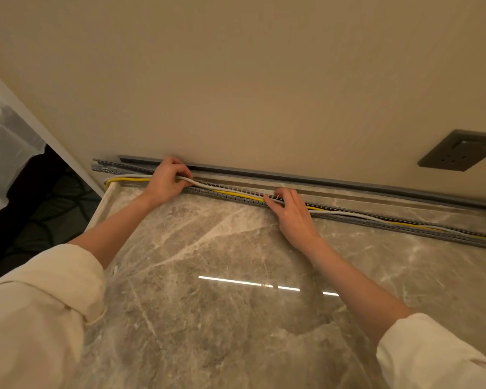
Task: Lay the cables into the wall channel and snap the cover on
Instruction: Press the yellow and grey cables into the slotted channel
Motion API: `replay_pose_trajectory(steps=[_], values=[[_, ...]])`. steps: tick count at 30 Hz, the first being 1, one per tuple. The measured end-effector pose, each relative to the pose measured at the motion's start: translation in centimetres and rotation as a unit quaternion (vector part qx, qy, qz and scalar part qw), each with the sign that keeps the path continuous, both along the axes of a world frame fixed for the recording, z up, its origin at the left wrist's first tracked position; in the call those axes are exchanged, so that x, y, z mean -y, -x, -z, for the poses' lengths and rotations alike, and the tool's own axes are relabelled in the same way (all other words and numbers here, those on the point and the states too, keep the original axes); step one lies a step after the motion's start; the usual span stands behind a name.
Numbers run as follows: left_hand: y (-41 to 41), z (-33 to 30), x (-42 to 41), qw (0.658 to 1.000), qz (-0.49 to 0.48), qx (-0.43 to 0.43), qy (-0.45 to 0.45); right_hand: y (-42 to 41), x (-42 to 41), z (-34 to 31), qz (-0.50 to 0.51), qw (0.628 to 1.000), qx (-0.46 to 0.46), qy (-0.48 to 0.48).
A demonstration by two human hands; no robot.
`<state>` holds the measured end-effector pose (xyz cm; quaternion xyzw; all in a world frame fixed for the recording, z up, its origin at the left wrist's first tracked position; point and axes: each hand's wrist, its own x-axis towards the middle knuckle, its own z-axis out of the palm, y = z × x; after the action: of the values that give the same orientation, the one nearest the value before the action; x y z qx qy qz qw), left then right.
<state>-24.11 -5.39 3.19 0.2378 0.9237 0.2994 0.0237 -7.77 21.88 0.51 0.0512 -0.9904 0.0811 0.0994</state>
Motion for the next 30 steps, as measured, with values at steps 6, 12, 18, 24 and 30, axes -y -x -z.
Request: replay_pose_trajectory(steps=[6,12,18,24,30], values=[[-0.5,-0.1,-0.6,0.999,0.026,-0.018,0.007,0.4,-0.3,0.3,0.028,0.998,-0.003,0.048],[-2.7,-0.5,-2.7,0.982,0.14,-0.11,0.06,0.3,-0.1,0.0,0.009,1.0,-0.024,0.018],[-5.3,0.8,-5.5,0.96,0.216,-0.123,0.127,-2.2,-0.7,1.1,-0.006,0.999,-0.037,-0.002],[-5.3,1.1,-6.1,0.972,0.181,-0.123,0.084,-4.8,-3.1,2.1,0.103,0.99,-0.094,-0.005],[-5.8,1.5,-6.9,0.979,0.133,-0.129,0.082,-3.5,-5.0,0.2,0.083,0.993,-0.075,-0.024]])
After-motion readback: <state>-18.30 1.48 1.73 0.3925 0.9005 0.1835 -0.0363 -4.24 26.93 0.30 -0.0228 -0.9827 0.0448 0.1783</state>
